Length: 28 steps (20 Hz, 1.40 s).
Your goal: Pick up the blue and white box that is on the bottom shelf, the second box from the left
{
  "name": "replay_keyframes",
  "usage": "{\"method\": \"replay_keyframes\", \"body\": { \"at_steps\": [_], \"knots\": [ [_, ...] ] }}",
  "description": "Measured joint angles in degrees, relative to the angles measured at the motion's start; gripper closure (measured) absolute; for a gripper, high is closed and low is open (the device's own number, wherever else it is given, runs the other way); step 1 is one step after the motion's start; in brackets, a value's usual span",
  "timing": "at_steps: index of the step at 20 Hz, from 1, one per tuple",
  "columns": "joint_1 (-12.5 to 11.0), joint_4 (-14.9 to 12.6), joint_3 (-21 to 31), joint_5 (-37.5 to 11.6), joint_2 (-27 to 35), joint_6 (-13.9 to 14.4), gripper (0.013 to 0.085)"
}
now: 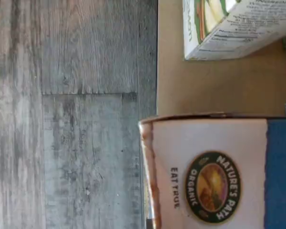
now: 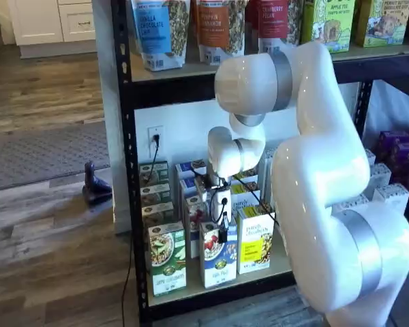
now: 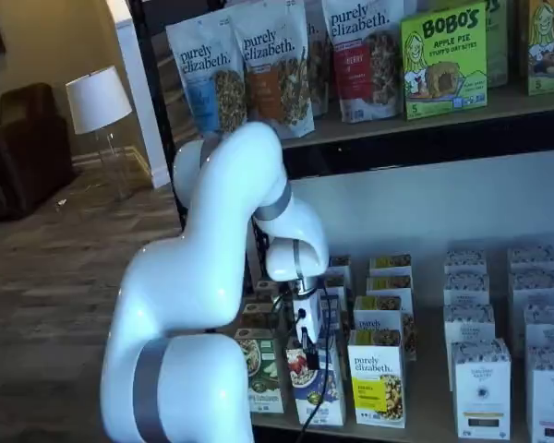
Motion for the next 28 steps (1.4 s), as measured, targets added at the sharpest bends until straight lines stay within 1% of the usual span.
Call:
{"method": "replay_keyframes", "body": {
  "at_steps": [3,7,10,11,13,16,20,23,28],
  "knots": [
    [0.1,1.3,2.0,-0.3,-1.7,-1.0,0.049],
    [0.4,2.4,5.5,-1.4,-4.5,-1.7,0.049],
    [0.7,5.5,8.2,-0.7,-7.4,-4.1,0.049],
    [0.8,6.1,9.4,-0.7,-8.5,-4.5,0.049],
    [1.1,5.5,12.1,-2.0,-10.8,-3.7,0.049],
    [1.6,3.6,16.6,-3.8,-14.5,-1.6,0.049],
    [2.0,1.8,22.0,-5.0,-19.2,0.4,0.049],
    [2.2,1.6,25.5,-5.5,-22.5,0.7,0.049],
    [2.1,2.5,30.5,-5.3,-27.6,0.0,0.049]
  ]
}}
